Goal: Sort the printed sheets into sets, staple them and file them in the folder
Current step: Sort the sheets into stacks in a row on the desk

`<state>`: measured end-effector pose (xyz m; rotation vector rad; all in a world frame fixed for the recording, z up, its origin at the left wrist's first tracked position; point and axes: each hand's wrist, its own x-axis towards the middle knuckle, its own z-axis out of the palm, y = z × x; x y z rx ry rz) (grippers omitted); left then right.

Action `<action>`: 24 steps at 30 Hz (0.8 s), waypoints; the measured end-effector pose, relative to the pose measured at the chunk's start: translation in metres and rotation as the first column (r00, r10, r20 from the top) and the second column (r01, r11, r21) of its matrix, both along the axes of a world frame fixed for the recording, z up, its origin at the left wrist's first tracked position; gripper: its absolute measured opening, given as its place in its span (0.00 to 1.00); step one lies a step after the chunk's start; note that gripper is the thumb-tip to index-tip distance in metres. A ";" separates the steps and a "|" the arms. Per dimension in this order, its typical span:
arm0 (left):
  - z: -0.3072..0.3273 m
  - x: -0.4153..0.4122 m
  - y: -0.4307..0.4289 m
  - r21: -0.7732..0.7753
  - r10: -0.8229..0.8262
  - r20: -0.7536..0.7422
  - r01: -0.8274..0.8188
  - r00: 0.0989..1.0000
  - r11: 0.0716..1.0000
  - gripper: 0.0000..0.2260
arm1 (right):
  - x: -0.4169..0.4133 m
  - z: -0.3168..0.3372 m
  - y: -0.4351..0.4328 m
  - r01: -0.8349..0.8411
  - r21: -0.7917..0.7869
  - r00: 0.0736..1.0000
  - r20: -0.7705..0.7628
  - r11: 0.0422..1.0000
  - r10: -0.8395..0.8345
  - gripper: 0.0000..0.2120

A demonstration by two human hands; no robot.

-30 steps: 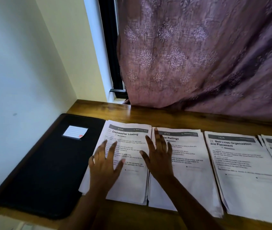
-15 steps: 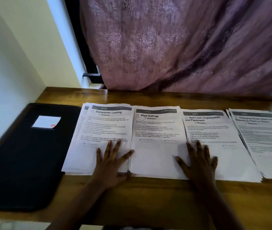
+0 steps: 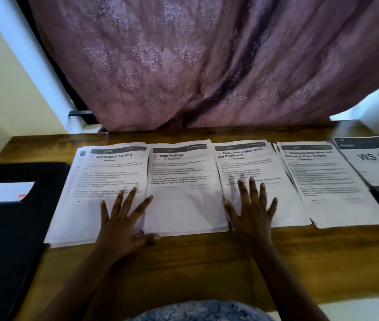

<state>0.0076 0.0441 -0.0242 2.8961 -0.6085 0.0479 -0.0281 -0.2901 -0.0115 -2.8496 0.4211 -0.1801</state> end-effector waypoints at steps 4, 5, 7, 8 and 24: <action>0.024 -0.010 -0.107 -0.155 -0.163 0.196 0.195 0.967 0.969 0.32 | -0.024 0.007 -0.081 0.228 0.077 0.970 0.072 0.970 -0.234 0.39; 0.028 -0.014 -0.144 -0.152 -0.228 0.221 0.264 0.948 0.952 0.30 | -0.031 0.005 -0.108 0.289 0.099 0.952 0.070 0.952 -0.297 0.38; 0.028 -0.017 -0.210 -0.115 -0.348 0.221 0.378 0.911 0.919 0.27 | -0.041 0.001 -0.156 0.386 0.136 0.916 0.061 0.913 -0.396 0.36; 0.026 -0.017 -0.244 -0.087 -0.405 0.203 0.429 0.891 0.899 0.27 | -0.044 0.000 -0.182 0.424 0.140 0.898 0.061 0.895 -0.435 0.35; -0.016 0.000 -0.448 0.126 -0.507 -0.149 0.525 0.849 0.842 0.32 | -0.036 -0.031 -0.347 0.507 0.118 0.862 -0.095 0.854 -0.498 0.31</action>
